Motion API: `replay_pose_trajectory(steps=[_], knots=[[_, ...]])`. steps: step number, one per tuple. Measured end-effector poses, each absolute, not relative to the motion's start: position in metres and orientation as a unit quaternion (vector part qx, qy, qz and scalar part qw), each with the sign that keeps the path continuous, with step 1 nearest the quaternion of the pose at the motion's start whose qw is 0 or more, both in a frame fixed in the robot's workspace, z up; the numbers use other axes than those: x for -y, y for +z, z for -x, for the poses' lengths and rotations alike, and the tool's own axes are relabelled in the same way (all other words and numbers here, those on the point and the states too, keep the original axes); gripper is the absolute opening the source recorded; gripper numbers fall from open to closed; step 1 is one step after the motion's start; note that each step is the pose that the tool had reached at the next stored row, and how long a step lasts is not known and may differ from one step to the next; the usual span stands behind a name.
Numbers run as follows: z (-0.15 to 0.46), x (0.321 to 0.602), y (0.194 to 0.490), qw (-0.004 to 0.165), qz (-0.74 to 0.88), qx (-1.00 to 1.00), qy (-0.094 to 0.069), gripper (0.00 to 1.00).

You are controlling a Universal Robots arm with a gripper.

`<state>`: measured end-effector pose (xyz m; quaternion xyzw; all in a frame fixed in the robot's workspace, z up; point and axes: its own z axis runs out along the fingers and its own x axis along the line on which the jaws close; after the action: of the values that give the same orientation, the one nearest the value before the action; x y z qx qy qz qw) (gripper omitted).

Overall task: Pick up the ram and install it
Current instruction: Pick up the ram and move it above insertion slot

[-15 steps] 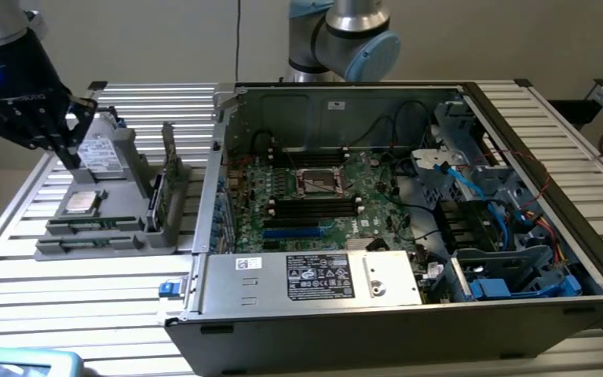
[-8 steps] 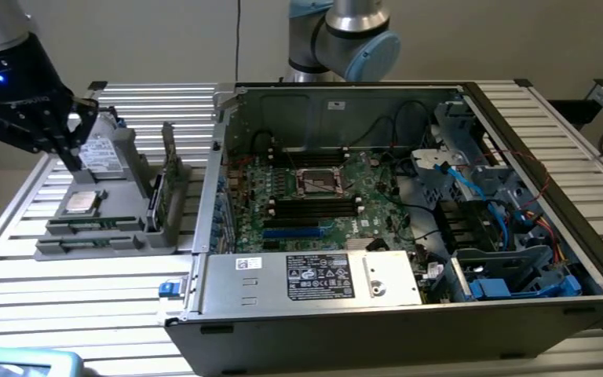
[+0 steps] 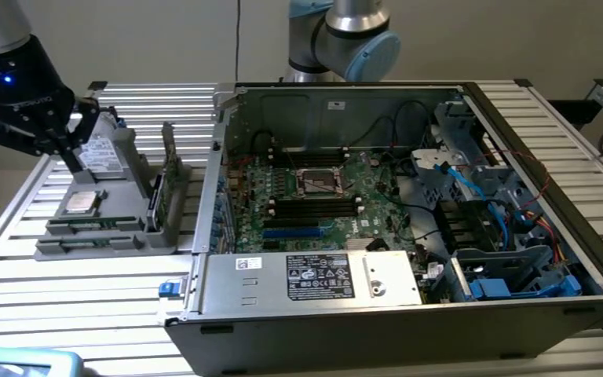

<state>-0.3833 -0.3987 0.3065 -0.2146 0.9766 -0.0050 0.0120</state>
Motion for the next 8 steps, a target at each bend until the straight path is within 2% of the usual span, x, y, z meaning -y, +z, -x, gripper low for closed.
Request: replay_pose_trajectory(steps=[8], knots=[[0.3837,0.3986,0.3082,0.011,0.285,-0.958,-0.009,0.11]])
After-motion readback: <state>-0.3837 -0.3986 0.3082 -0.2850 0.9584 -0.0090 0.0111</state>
